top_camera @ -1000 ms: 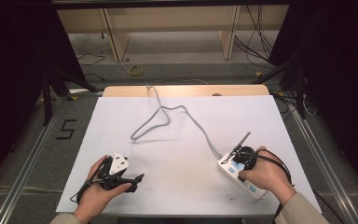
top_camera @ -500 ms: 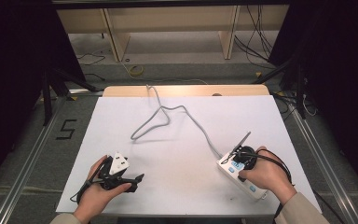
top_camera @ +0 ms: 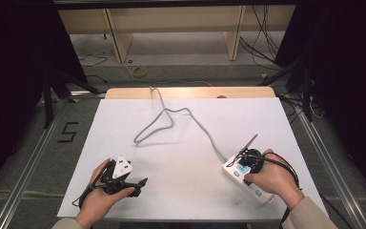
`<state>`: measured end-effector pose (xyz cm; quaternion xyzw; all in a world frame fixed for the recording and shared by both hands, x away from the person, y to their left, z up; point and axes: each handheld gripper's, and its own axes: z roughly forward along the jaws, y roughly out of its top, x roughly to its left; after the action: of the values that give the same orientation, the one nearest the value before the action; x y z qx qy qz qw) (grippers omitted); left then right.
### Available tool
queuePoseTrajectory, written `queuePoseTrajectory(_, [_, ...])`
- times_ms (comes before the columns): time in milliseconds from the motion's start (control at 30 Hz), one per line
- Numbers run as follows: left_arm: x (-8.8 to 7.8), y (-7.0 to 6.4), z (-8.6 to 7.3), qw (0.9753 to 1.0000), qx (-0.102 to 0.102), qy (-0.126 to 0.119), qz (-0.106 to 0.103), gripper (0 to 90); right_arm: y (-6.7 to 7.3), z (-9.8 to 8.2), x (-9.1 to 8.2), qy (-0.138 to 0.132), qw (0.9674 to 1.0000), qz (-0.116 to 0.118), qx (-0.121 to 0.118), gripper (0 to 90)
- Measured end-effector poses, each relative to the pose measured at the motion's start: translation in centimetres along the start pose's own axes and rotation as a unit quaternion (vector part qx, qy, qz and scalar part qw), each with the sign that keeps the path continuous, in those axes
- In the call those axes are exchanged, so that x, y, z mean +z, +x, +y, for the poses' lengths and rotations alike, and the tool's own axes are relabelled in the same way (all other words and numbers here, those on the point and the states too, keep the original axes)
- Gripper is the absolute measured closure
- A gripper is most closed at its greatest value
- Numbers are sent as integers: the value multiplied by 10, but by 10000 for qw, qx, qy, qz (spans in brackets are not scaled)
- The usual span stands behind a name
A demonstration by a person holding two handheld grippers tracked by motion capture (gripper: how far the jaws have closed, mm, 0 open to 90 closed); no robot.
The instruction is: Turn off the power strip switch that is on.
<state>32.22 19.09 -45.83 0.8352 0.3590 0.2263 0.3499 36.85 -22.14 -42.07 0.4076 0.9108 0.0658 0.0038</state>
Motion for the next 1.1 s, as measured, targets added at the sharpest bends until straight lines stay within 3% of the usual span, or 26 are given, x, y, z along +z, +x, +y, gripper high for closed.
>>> queuePoseTrajectory(267, [0, 0, 0, 10000, 12, 20, 2, 167, -1, 0, -7, -261, 9997, -35, 17, 900])
queuePoseTrajectory(533, [0, 1, 0, 10000, 9, 7, 2, 167, -1, 0, -8, -332, 9994, -23, 78, 900])
queuePoseTrajectory(733, [0, 1, 0, 10000, 14, 10, 11, 167, -3, -2, -9, -583, 9983, 18, 76, 900])
queuePoseTrajectory(1100, [0, 1, 0, 10000, -3, 19, -6, 167, -9, -9, -11, -1239, 9922, 116, 101, 900])
